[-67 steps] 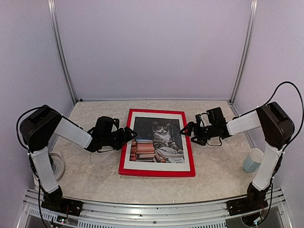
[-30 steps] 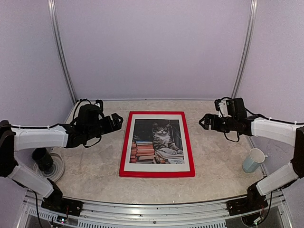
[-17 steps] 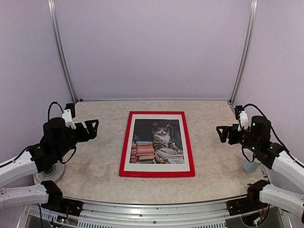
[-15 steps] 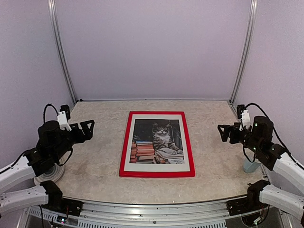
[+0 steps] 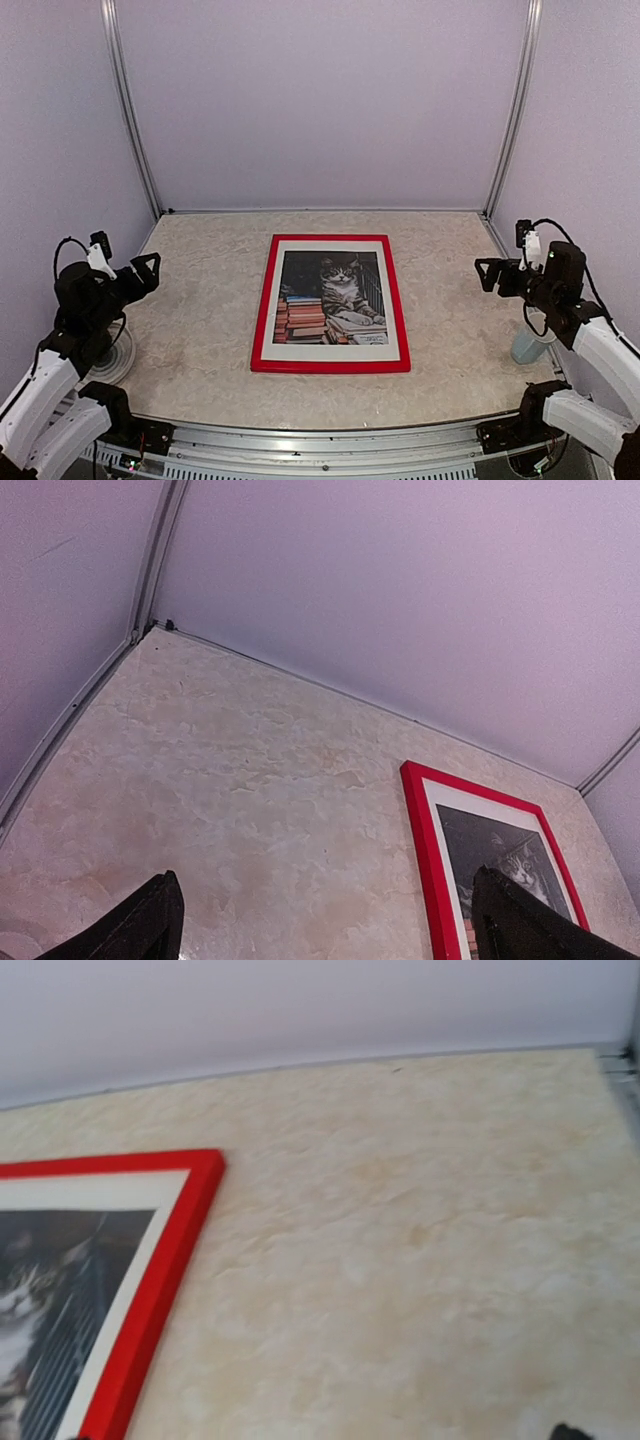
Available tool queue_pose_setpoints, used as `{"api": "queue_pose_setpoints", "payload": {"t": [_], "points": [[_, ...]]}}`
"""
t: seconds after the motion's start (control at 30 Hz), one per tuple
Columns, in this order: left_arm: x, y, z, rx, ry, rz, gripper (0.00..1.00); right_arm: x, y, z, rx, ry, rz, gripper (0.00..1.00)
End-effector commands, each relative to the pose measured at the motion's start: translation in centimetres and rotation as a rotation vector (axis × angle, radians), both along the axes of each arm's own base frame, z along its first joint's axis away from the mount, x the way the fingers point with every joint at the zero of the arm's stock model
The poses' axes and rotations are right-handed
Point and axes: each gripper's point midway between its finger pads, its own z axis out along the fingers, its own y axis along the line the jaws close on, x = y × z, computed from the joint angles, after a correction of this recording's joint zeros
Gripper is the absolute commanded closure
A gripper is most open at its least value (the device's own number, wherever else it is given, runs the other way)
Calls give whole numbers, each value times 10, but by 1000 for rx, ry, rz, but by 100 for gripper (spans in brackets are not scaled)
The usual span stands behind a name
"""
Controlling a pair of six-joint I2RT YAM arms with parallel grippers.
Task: Put the photo into the frame
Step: Reset both arms
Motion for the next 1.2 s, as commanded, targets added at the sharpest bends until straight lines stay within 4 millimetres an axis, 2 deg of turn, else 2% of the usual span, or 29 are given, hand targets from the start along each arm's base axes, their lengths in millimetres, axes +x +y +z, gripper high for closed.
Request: {"api": "queue_pose_setpoints", "payload": {"t": [0.0, 0.1, 0.23, 0.3, 0.47, 0.83, 1.17], "points": [[-2, -11, 13, 24, -33, -75, 1, 2, 10, -5, 8, 20, 64, 1], [-1, -11, 12, 37, -26, -76, 1, 1, 11, -8, -16, 30, 80, 1], [-1, -7, 16, 63, -28, -61, 1, 4, -16, -19, -40, 70, -85, 1], [-1, -5, 18, 81, -26, -52, 1, 4, -24, -24, -60, 83, -121, 1], [0, -6, 25, 111, -37, -59, 1, -5, -10, -22, -74, 19, -32, 1], [-2, -7, 23, 126, -15, -69, 1, -28, -18, 21, -86, -181, -76, 1], [-2, -5, 21, 127, -8, -58, 1, -27, -18, 18, -84, -170, -79, 1]]}}
